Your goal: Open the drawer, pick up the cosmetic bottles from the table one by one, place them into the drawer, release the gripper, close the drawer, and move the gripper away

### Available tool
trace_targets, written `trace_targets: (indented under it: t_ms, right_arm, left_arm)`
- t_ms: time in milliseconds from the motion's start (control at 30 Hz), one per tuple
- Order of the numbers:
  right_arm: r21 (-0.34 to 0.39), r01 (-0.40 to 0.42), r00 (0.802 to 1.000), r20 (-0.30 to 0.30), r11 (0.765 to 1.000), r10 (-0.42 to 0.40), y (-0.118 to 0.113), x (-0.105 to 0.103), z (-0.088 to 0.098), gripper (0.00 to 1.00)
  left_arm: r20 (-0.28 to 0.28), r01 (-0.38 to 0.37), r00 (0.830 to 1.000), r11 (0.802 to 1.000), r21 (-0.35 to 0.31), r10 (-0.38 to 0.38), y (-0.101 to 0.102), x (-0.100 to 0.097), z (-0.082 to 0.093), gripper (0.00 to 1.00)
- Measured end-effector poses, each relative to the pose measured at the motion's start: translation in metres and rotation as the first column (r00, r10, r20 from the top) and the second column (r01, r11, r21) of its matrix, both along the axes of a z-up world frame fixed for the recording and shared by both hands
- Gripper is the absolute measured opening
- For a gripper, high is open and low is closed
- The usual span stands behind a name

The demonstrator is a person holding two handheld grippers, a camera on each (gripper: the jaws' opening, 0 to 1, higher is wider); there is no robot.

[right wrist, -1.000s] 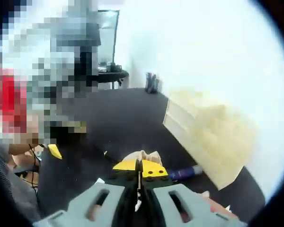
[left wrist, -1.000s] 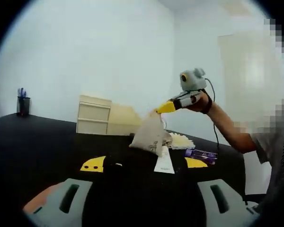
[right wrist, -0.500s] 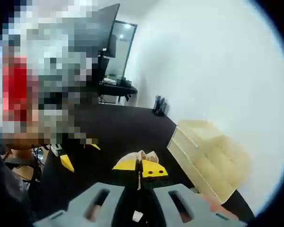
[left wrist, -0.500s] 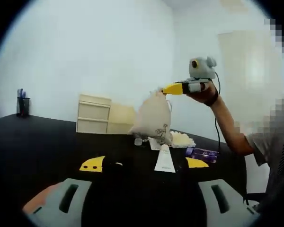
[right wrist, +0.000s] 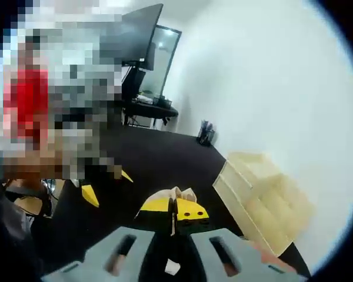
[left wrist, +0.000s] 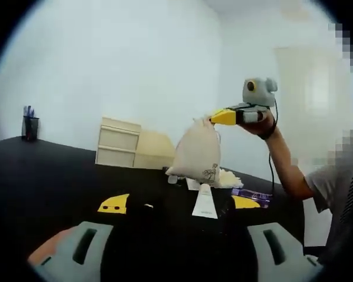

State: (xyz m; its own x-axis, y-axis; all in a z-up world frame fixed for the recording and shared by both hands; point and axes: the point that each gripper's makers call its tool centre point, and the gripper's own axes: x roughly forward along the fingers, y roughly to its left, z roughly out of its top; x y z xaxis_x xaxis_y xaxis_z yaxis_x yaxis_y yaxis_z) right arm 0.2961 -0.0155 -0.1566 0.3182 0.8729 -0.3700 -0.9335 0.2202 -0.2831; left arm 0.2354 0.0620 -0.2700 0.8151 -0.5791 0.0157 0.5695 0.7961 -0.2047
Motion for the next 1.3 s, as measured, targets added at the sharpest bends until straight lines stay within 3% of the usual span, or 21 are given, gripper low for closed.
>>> trace_targets:
  t_ms: [567, 867, 1100, 1300]
  right_arm:
    - [-0.018, -0.022, 0.999, 0.023, 1.0, 0.022, 0.003, -0.005, -0.007, 0.0]
    - [-0.001, -0.017, 0.999, 0.051, 1.0, 0.017, 0.0, -0.008, 0.004, 0.0]
    - [0.013, -0.051, 0.997, 0.052, 0.999, 0.05, 0.006, -0.011, 0.007, 0.0]
    - [0.028, -0.072, 0.995, 0.075, 0.997, 0.069, 0.002, -0.022, 0.018, 0.0]
  left_arm:
    - [0.0, -0.046, 0.999, 0.993, -0.107, 0.046, 0.011, 0.001, 0.011, 0.61]
    - [-0.012, -0.013, 1.0, 0.998, -0.058, 0.012, 0.002, 0.0, 0.004, 0.61]
    - [0.016, 0.014, 1.0, 0.995, -0.102, -0.013, 0.003, -0.003, 0.013, 0.61]
    - [0.058, 0.117, 0.992, 0.98, -0.159, -0.109, -0.004, -0.013, 0.029, 0.65]
